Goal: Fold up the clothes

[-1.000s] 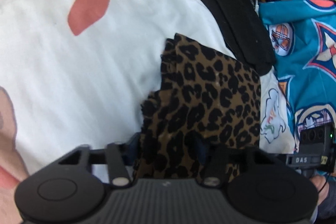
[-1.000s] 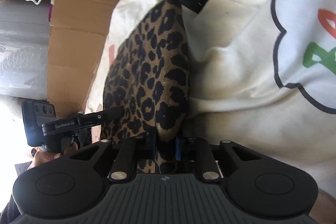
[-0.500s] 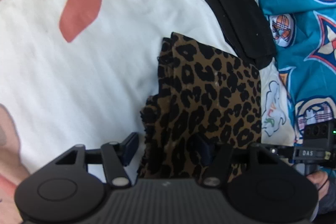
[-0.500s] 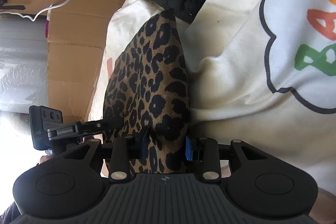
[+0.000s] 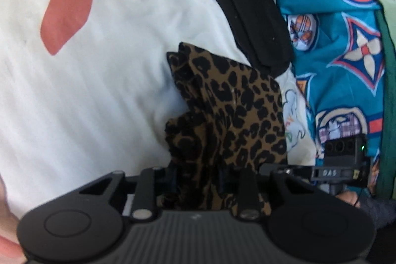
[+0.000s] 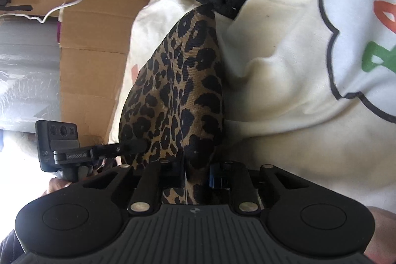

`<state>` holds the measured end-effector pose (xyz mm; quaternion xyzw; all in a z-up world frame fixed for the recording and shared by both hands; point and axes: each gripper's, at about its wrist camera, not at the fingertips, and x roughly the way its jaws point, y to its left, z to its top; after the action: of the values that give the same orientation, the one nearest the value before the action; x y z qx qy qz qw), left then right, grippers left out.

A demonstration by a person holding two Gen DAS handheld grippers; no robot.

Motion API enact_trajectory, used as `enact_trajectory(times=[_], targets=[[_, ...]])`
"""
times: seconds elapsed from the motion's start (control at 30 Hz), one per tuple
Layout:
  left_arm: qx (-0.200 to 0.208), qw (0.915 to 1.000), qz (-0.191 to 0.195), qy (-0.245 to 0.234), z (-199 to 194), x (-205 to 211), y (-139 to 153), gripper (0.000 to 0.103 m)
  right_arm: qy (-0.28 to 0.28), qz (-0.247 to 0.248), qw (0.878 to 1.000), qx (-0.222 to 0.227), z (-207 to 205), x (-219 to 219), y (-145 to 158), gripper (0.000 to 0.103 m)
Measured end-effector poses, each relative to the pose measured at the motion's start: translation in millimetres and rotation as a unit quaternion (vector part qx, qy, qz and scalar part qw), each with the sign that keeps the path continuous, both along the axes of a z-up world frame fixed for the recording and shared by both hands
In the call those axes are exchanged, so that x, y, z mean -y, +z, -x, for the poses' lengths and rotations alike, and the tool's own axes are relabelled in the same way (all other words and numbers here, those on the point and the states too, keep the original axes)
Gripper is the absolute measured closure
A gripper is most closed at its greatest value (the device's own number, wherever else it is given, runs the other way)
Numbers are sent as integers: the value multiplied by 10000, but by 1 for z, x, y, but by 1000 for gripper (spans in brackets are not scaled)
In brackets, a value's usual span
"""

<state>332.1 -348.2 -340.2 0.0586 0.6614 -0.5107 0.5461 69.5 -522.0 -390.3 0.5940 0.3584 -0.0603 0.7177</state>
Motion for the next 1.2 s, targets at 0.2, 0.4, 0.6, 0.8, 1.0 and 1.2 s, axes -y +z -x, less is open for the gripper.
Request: enact_trajectory(times=[0.2, 0.4, 0.6, 0.8, 1.0, 1.2], targets=[[-185, 9998, -29, -85, 5, 5, -15, 32, -106, -129, 9998, -78, 1, 0, -6, 65], [-358, 9992, 163, -97, 3, 4, -21, 48, -176, -241, 9995, -131, -5, -7, -13, 66], [-333, 9992, 144, -153, 4, 4, -18, 66, -176, -70, 9996, -194, -9, -10, -10, 85], [16, 9998, 110, -181, 12, 10, -7, 73, 39, 331, 9991, -278, -18, -12, 6, 90], [345, 9994, -24, 20, 24, 6, 4, 74, 152, 616, 9972, -385, -21, -15, 11, 91], [534, 9982, -165, 230, 32, 4, 17, 75, 211, 786, 9957, -433, -23, -19, 20, 94]])
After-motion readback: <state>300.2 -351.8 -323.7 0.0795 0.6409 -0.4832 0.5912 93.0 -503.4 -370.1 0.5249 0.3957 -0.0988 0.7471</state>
